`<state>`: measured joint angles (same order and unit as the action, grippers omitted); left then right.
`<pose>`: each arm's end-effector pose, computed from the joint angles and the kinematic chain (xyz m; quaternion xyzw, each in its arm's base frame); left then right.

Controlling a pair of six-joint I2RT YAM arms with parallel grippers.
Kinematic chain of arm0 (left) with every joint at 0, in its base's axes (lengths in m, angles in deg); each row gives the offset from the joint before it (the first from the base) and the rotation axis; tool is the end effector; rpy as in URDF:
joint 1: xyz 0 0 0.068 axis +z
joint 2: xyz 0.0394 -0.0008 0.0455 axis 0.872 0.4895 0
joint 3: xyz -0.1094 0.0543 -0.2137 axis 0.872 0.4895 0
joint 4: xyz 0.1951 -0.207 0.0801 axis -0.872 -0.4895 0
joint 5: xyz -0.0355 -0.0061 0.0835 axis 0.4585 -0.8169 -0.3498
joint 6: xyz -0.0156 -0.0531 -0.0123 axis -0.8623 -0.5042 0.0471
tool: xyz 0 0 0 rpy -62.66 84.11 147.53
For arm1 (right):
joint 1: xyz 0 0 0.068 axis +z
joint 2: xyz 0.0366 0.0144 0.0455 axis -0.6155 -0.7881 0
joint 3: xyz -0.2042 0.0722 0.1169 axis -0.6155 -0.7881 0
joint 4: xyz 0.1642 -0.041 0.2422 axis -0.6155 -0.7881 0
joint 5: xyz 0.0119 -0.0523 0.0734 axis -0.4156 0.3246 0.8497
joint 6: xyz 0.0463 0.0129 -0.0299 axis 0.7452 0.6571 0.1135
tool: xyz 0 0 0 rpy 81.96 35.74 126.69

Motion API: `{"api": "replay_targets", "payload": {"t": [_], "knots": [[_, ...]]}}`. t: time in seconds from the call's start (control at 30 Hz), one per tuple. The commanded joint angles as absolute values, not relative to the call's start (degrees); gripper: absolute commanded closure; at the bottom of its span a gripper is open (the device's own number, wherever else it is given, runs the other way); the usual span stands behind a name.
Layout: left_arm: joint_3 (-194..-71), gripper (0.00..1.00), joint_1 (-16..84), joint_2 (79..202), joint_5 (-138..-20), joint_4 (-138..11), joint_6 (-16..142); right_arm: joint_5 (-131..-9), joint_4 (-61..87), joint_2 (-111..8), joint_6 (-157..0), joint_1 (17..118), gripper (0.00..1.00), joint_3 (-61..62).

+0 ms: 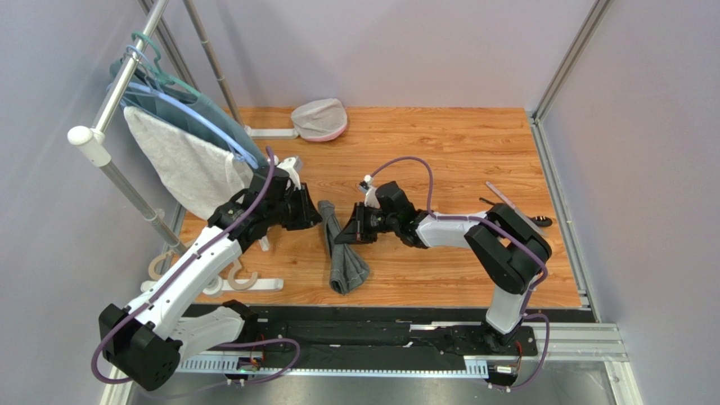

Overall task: Fold the napkin into a case and place the utensils inside
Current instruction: Turn over the smaller rectangle folded napkin at the center of the board.

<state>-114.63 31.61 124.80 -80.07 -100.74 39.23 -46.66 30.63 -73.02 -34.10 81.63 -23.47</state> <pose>0.2362 -0.1369 0.2735 -0.0257 0.9096 -0.2669 0.3174 0.2642 0.2800 0.1026 -0.0693 0.8575 0.4921 0.1331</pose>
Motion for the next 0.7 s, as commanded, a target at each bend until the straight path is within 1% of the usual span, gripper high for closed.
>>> {"api": "replay_targets", "payload": {"t": [0.0, 0.2, 0.27, 0.37, 0.43, 0.57, 0.63, 0.67], "knots": [[-113.9, 0.75, 31.9, 126.5, -76.8, -97.3, 41.0, -40.7, 51.0, -74.5, -27.1, 78.6, 1.00, -28.7], [-112.9, 0.76, 31.6, 131.3, -76.6, -94.4, 41.9, -39.3, 56.0, -75.3, -27.1, 75.9, 0.99, -33.9], [-112.7, 0.76, 30.6, 133.6, -76.5, -92.8, 42.1, -38.6, 57.3, -75.9, -26.3, 74.3, 0.98, -35.7], [-113.6, 0.76, 28.0, 137.5, -77.7, -91.4, 42.2, -36.6, 61.4, -76.9, -25.4, 72.3, 0.91, -37.6], [-114.2, 0.77, 27.0, 140.5, -77.9, -91.1, 41.8, -35.2, 61.4, -77.5, -25.8, 70.3, 0.89, -38.0], [-114.5, 0.78, 24.5, 144.3, -77.6, -87.5, 41.3, -31.6, 64.6, -79.5, -25.8, 66.4, 0.75, -39.8], [-114.6, 0.78, 23.5, 147.1, -76.8, -86.0, 41.1, -29.2, 62.1, -80.1, -28.3, 63.9, 0.67, -39.5], [-115.0, 0.79, 22.5, 148.2, -76.7, -85.7, 40.7, -27.8, 57.7, -80.0, -29.6, 62.9, 0.59, -39.1]]}}
